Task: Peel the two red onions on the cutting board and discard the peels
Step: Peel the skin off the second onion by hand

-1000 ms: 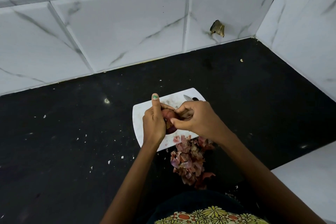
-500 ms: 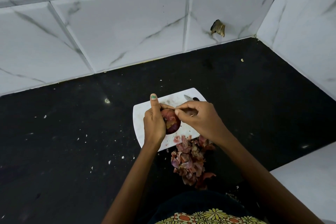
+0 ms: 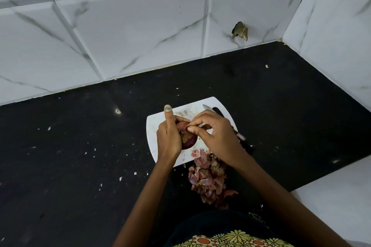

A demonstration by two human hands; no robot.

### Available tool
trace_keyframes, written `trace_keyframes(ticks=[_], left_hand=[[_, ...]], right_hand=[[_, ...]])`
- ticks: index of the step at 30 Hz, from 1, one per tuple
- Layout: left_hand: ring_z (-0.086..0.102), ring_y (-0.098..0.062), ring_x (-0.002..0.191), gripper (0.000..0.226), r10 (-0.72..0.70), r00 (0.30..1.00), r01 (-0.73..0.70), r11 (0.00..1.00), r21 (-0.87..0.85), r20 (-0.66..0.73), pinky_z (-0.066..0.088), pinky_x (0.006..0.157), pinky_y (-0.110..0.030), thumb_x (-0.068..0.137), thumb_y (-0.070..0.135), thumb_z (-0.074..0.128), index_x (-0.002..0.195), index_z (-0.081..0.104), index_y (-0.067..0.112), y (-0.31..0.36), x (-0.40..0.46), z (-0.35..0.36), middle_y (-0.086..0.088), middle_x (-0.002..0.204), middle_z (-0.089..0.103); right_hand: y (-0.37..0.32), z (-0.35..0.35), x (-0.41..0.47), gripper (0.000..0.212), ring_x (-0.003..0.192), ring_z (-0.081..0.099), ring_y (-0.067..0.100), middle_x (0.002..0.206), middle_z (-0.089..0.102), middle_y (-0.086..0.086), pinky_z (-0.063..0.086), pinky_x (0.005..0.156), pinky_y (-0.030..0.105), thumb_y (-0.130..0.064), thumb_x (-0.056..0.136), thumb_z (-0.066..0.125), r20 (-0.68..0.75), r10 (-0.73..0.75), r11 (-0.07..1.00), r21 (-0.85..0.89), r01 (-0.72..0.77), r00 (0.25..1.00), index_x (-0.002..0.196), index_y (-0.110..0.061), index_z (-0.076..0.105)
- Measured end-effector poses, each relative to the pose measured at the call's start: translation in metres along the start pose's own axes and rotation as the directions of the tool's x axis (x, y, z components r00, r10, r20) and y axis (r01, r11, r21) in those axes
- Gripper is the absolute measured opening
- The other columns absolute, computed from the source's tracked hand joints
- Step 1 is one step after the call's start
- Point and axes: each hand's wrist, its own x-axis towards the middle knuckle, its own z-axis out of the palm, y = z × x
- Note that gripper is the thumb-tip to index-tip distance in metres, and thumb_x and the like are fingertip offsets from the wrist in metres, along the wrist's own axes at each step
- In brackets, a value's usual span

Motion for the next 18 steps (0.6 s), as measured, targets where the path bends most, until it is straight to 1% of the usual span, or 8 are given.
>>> trace_keyframes(ticks=[2, 5, 9, 11, 13, 15, 16, 18], left_hand=[[0.065, -0.004, 0.069, 0.073, -0.007, 1.000, 0.007, 1.000, 0.002, -0.010, 0.046, 0.070, -0.018, 0.095, 0.059, 0.015, 0.066, 0.070, 0.020, 0.001, 0.000, 0.002, 0.005, 0.068, 0.069], [0.067, -0.005, 0.073, 0.070, -0.027, 0.999, 0.026, 0.999, -0.033, -0.044, 0.048, 0.073, -0.019, 0.100, 0.054, 0.018, 0.068, 0.070, 0.019, 0.002, 0.001, 0.005, 0.002, 0.074, 0.071], [0.069, -0.011, 0.081, 0.065, -0.005, 0.999, 0.002, 0.998, -0.062, -0.046, 0.054, 0.083, -0.028, 0.101, 0.050, 0.022, 0.070, 0.069, 0.019, 0.001, 0.001, 0.006, 0.002, 0.078, 0.072], [0.068, -0.008, 0.082, 0.063, -0.003, 0.999, 0.000, 0.998, -0.067, -0.048, 0.055, 0.085, -0.030, 0.101, 0.049, 0.023, 0.070, 0.069, 0.020, 0.001, 0.000, 0.007, 0.005, 0.078, 0.071], [0.068, -0.008, 0.083, 0.061, -0.009, 0.999, 0.005, 0.997, -0.072, -0.050, 0.055, 0.084, -0.031, 0.101, 0.049, 0.024, 0.071, 0.069, 0.021, 0.001, 0.000, 0.007, 0.006, 0.079, 0.071], [0.067, -0.005, 0.081, 0.061, -0.012, 0.998, 0.009, 0.998, -0.066, -0.056, 0.054, 0.080, -0.026, 0.101, 0.049, 0.024, 0.071, 0.069, 0.021, 0.000, 0.000, 0.007, 0.006, 0.080, 0.071], [0.067, -0.003, 0.080, 0.061, -0.012, 0.998, 0.009, 0.998, -0.062, -0.060, 0.052, 0.077, -0.022, 0.101, 0.049, 0.024, 0.072, 0.069, 0.021, -0.001, 0.001, 0.006, 0.006, 0.081, 0.071], [0.066, -0.002, 0.078, 0.060, -0.012, 0.998, 0.008, 0.998, -0.061, -0.065, 0.051, 0.073, -0.018, 0.101, 0.048, 0.025, 0.072, 0.069, 0.020, -0.002, 0.000, 0.007, 0.005, 0.081, 0.071]], right_hand=[[0.001, 0.002, -0.001, 0.003, 0.081, 0.060, 0.008, 0.083, 0.065, -0.001, 0.050, 0.072, 0.019, -0.009, 0.085, 0.067, -0.053, 0.030, 0.999, -0.034, -0.032, 0.998, 0.086, -0.007, 0.068], [0.002, 0.002, -0.001, 0.008, 0.076, 0.062, 0.006, 0.079, 0.063, -0.011, 0.052, 0.069, 0.018, -0.007, 0.090, 0.060, -0.111, 0.198, 0.980, 0.029, -0.196, 0.974, 0.085, -0.013, 0.064], [0.005, 0.000, -0.003, 0.013, 0.054, 0.061, 0.005, 0.066, 0.063, 0.002, 0.053, 0.052, 0.020, -0.014, 0.092, 0.060, -0.105, 0.413, 0.904, 0.167, -0.394, 0.905, 0.086, -0.003, 0.064], [0.012, -0.004, -0.005, 0.025, 0.047, 0.059, 0.005, 0.058, 0.062, 0.005, 0.051, 0.050, 0.021, -0.020, 0.090, 0.064, -0.060, 0.430, 0.901, 0.084, -0.425, 0.901, 0.078, 0.002, 0.062], [0.018, -0.011, -0.008, 0.025, 0.052, 0.058, 0.004, 0.059, 0.062, 0.001, 0.045, 0.053, 0.016, -0.023, 0.087, 0.067, 0.115, 0.467, 0.879, -0.168, -0.447, 0.877, 0.076, -0.001, 0.063], [0.023, -0.016, -0.011, 0.006, 0.073, 0.062, 0.008, 0.077, 0.064, -0.005, 0.047, 0.063, 0.017, -0.016, 0.087, 0.066, 0.304, 0.556, 0.817, -0.371, -0.441, 0.774, 0.090, -0.012, 0.066], [0.024, -0.018, -0.013, 0.014, 0.084, 0.062, 0.010, 0.089, 0.065, -0.005, 0.050, 0.071, 0.021, -0.011, 0.088, 0.062, 0.358, 0.572, 0.809, -0.395, -0.436, 0.738, 0.101, -0.016, 0.066], [0.019, -0.019, -0.012, 0.025, 0.090, 0.060, 0.006, 0.102, 0.063, -0.007, 0.050, 0.077, 0.021, -0.009, 0.092, 0.054, 0.337, 0.513, 0.852, -0.313, -0.419, 0.790, 0.112, -0.020, 0.064]])
